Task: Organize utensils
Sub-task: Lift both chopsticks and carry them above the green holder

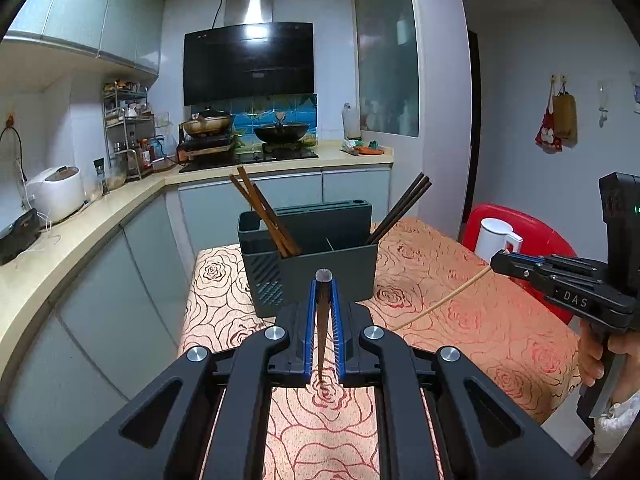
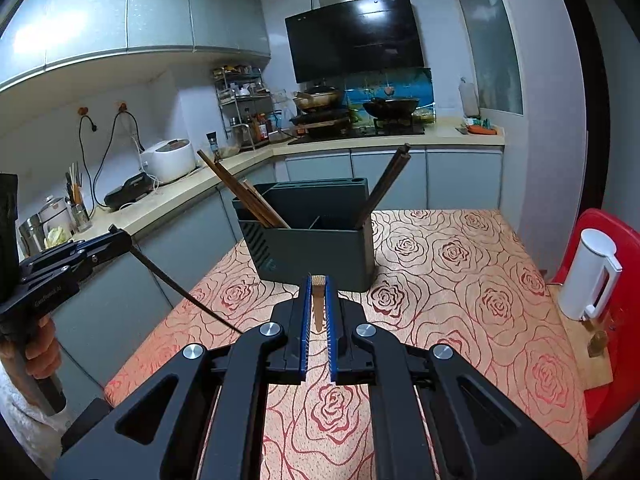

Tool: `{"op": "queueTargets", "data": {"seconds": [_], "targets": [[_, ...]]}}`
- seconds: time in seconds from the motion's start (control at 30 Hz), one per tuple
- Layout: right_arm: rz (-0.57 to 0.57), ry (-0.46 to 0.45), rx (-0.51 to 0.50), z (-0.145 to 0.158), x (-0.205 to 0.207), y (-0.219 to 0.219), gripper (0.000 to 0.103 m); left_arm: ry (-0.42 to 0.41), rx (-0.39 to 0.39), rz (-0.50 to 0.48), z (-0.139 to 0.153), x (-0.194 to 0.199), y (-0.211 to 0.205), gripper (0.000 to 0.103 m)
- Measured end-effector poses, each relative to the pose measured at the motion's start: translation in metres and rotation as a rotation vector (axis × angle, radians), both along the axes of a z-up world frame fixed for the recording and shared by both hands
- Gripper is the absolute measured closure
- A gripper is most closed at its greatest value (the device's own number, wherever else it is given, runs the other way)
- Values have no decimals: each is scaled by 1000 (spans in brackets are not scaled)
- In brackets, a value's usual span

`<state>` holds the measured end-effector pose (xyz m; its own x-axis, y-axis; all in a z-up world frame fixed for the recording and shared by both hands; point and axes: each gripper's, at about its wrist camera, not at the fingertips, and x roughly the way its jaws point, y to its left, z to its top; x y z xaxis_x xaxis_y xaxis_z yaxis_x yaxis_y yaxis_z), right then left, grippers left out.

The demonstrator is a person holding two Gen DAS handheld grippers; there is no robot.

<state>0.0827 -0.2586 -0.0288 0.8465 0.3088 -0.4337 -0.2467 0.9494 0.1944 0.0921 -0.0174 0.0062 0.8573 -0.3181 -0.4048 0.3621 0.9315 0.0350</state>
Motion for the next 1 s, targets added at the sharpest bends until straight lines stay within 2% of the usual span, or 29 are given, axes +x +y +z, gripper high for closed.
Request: {"op": "queueTargets", "data": {"seconds": [0.57,1.0], "targets": [[11,53,-28,6,25,6,96,24,0,-4,8,20,-4,96],[9,41,-11,38,57,-4,96,48,-8,-10,35,64,-9,96]]}}
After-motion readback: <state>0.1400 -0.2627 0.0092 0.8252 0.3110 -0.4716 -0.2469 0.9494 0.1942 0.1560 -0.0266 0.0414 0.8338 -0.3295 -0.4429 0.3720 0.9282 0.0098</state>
